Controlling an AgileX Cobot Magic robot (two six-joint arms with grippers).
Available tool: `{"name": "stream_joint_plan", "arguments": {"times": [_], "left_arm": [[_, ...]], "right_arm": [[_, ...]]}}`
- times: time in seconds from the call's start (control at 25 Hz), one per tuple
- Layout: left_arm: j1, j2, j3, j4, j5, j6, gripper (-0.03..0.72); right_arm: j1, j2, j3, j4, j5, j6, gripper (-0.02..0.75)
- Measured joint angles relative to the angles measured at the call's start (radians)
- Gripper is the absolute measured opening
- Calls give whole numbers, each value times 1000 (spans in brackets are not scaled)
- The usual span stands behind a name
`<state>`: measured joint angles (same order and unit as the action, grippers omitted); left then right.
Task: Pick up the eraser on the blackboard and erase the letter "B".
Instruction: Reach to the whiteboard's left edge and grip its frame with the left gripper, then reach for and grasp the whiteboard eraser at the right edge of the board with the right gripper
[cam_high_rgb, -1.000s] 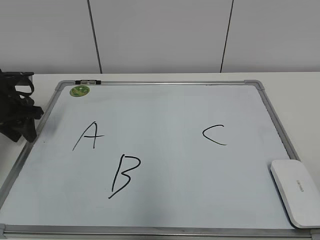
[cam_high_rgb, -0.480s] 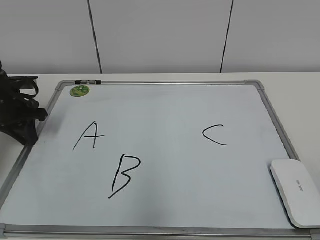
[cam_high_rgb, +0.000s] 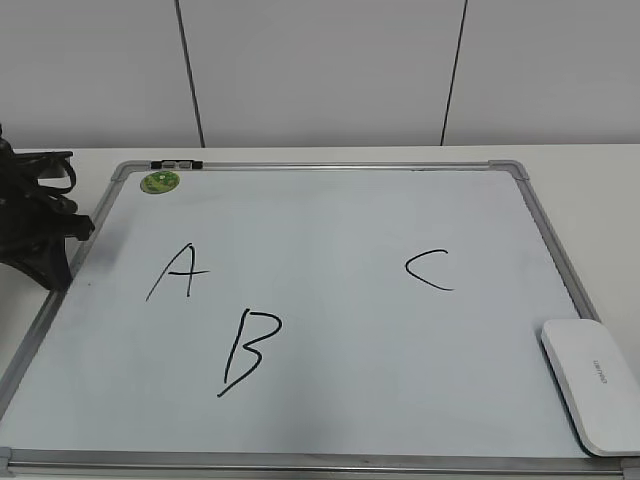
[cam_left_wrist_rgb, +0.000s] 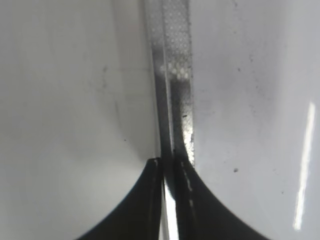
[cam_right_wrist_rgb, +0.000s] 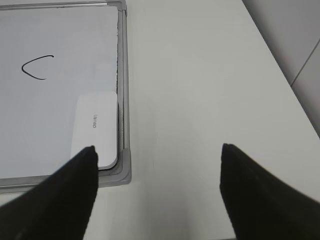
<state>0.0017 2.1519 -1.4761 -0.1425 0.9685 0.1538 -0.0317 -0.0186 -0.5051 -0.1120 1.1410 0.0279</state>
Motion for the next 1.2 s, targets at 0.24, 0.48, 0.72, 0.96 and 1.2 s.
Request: {"name": "stream_joint_plan", "arguments": {"times": [0.24, 0.48, 0.72, 0.96, 1.2], "left_arm": [[0, 2, -2, 0, 1, 0, 17], [0, 2, -2, 0, 2, 0, 17], [0, 2, -2, 0, 4, 0, 17], [0, 2, -2, 0, 4, 0, 17], [0, 2, -2, 0, 4, 0, 17]], "right_arm": [[0, 0, 0, 0, 0, 0, 586], [0, 0, 0, 0, 0, 0, 586], [0, 0, 0, 4, 0, 0, 587], [0, 88, -63, 10, 0, -65, 587], [0, 414, -198, 23, -11, -99, 587]]}}
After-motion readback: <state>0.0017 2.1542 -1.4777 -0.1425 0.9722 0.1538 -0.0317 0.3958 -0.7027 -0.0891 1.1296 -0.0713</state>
